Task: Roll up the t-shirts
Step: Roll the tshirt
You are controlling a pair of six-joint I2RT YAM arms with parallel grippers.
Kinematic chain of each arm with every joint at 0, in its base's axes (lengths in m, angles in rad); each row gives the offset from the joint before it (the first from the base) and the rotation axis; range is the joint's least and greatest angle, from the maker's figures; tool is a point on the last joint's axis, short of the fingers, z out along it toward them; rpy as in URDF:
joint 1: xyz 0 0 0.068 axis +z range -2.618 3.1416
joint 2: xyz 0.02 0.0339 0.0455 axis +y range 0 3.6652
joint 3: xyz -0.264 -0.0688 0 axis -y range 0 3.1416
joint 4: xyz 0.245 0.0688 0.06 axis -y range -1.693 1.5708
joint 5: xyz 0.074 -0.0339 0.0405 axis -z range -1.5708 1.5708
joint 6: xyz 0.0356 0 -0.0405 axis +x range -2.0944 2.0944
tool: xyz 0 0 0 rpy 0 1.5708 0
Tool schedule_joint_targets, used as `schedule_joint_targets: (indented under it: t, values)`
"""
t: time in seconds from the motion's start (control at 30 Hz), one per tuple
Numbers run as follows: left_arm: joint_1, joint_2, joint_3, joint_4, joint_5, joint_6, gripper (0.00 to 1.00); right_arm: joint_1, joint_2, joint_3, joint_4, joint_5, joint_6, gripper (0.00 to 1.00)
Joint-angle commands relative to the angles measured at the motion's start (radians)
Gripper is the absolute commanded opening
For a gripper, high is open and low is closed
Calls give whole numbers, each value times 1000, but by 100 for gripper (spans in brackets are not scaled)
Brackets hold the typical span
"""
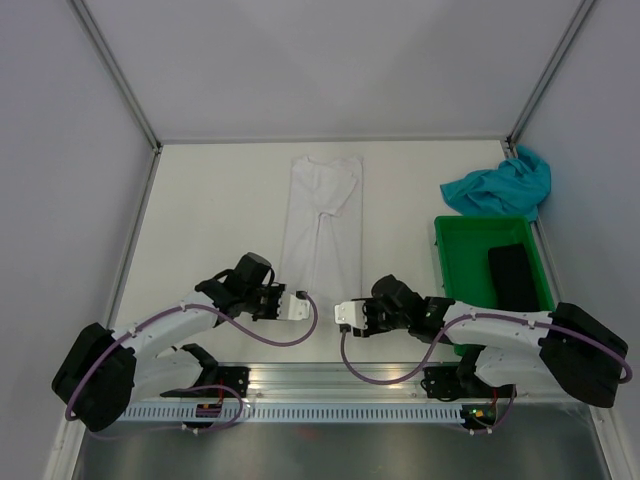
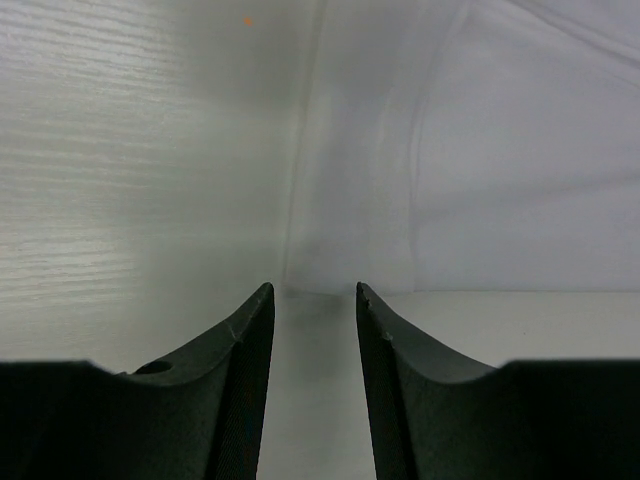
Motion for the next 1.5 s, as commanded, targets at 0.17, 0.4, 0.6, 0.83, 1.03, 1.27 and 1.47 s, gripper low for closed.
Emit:
schedule_joint_targets:
  t: [0.17,0.4,0.6,0.83,1.03,1.27,1.47]
  values:
    - [-4,-14,30,-11,37,-48,2,19,123,71,36,53,-48,43]
    - [-4,-24,30,-29,48,-53,2,21,164,118,-67,36,-39,0]
    - [-4,-39,87,-277,129,11,2,19,65,179,-295,-80,-5,0]
    - [-4,16,165,-518,272,-11,2,18,17,212,-398,-235,76,0]
    - [39,71,206,-526,269,-21,2,-30,109,270,-424,-304,84,0]
    - [102,188,318,-590,252,-90,2,-151,198,321,-380,-450,84,0]
    - [136,253,355,-587,301,-147,3,-265,259,354,-421,-567,39,0]
